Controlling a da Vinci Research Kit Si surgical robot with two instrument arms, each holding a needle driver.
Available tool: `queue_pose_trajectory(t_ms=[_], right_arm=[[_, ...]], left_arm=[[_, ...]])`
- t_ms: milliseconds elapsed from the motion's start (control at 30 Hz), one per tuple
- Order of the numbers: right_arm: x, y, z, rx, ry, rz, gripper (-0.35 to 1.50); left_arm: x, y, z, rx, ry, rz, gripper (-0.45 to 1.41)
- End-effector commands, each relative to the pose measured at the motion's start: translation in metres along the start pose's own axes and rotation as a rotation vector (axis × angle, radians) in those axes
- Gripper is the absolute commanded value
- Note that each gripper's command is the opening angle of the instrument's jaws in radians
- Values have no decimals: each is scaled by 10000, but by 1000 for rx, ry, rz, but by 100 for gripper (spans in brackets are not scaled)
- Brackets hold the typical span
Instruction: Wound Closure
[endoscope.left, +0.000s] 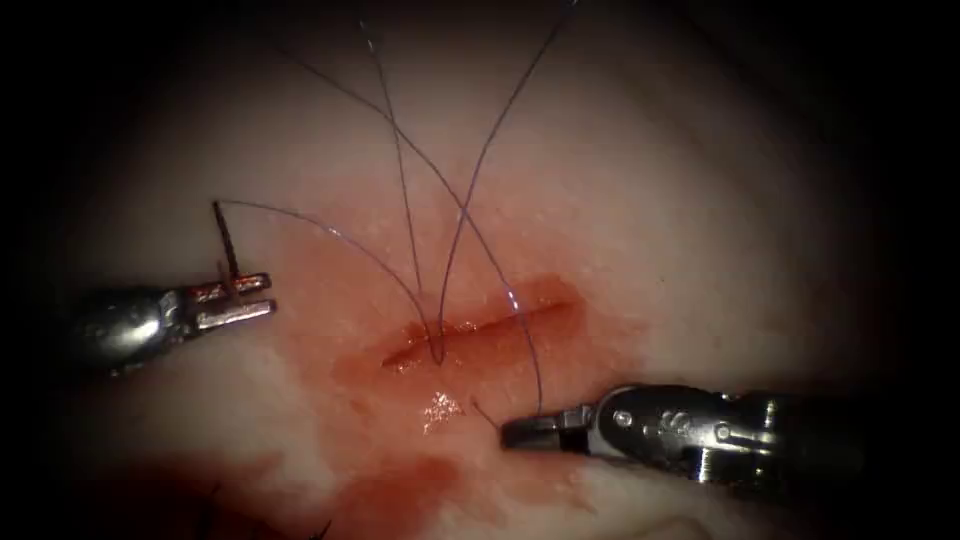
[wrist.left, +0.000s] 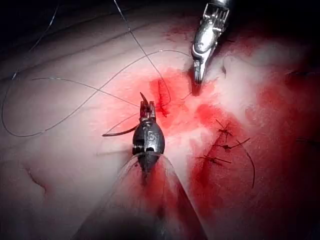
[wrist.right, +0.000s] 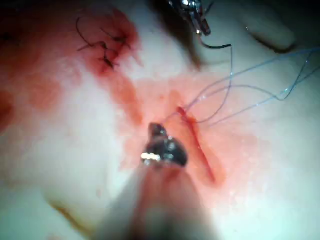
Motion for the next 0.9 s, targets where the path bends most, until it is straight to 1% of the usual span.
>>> queue_pose_trajectory(t_ms=[33, 233, 333, 500, 667, 767, 833, 900], right_arm=[[6, -12, 4, 28, -10, -7, -35], [15, -44, -9, 122, -26, -16, -35], [18, -48, -10, 143, -28, -25, -35], [16, -48, -12, 149, -32, -12, -35], [14, -59, -25, 167, -46, 21, -35], [13, -72, -34, 253, -59, 32, -35], [13, -78, -38, 277, -64, 28, -35], [15, -81, -41, 276, -60, 19, -35]], left_arm=[[-5, 1, 6, -2, 2, -1, -45], [-5, 1, 6, -2, 2, -1, -45], [-5, 1, 7, -1, 2, -1, -45], [-5, 1, 7, -2, 2, -1, -45], [-6, 1, 6, -3, 2, -1, -45], [-6, 0, 6, 0, 1, -1, -45], [-6, 0, 6, 0, 1, -1, -45], [-6, 0, 6, 0, 1, -1, -45]])
